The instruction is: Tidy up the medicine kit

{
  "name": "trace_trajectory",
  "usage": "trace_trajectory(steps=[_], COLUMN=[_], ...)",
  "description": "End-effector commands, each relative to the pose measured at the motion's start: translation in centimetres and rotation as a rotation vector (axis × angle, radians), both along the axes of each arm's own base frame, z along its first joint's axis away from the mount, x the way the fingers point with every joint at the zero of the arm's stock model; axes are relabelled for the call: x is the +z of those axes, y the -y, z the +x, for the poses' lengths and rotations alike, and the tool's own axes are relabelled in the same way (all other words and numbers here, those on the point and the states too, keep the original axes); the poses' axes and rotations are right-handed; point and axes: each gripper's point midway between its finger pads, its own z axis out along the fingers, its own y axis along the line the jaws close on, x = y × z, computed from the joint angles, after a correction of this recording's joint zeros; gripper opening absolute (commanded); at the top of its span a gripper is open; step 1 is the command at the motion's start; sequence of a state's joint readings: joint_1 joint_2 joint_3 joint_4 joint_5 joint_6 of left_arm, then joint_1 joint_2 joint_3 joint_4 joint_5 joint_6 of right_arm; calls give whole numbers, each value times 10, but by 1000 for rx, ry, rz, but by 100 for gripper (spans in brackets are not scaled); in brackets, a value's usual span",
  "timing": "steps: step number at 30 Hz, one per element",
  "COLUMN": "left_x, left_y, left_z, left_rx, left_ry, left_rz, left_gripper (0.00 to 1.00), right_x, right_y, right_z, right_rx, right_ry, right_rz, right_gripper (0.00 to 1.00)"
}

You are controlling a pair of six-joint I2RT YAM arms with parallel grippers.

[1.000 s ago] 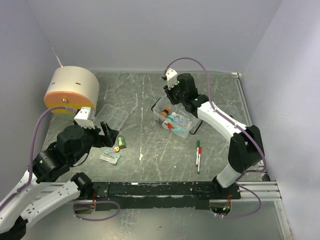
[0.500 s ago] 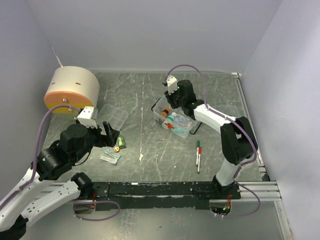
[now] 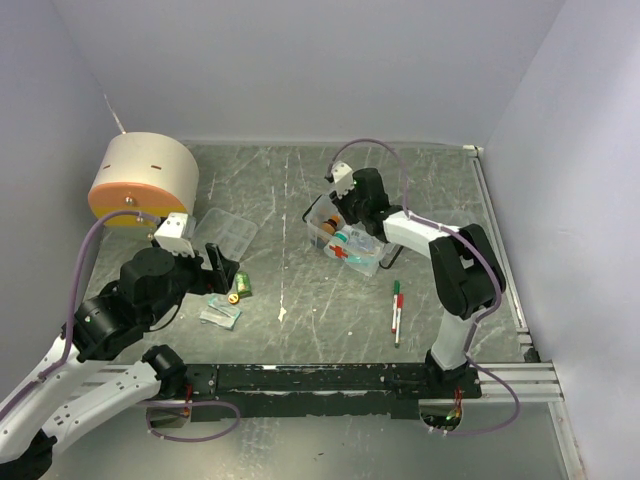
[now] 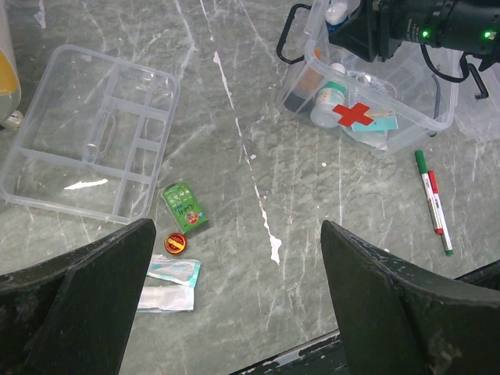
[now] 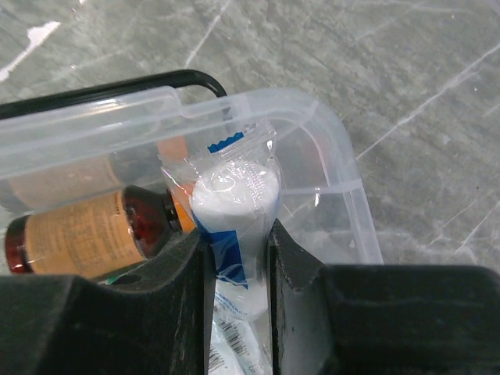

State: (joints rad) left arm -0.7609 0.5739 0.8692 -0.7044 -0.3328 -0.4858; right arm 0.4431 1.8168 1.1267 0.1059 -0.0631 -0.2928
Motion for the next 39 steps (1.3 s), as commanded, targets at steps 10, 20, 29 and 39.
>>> trace_trajectory(steps=[10, 20, 29, 39], left_x=[-1, -1, 1, 0], left_y=[1, 2, 1, 0], left_z=[0, 0, -1, -1], left_rx=[-11, -18, -15, -12], left_ry=[6, 6, 13, 11], left_rz=[5, 6, -2, 3], left_gripper=[97, 97, 97, 96], right_x=[-5, 2, 6, -10], right_y=[28, 49, 45, 34], right_z=[6, -17, -11, 13], right_rx=[-116, -200, -209, -147], right_ry=[-22, -37, -31, -39], right_rz=[-87, -82, -41, -115], right_gripper=[22, 22, 24, 38])
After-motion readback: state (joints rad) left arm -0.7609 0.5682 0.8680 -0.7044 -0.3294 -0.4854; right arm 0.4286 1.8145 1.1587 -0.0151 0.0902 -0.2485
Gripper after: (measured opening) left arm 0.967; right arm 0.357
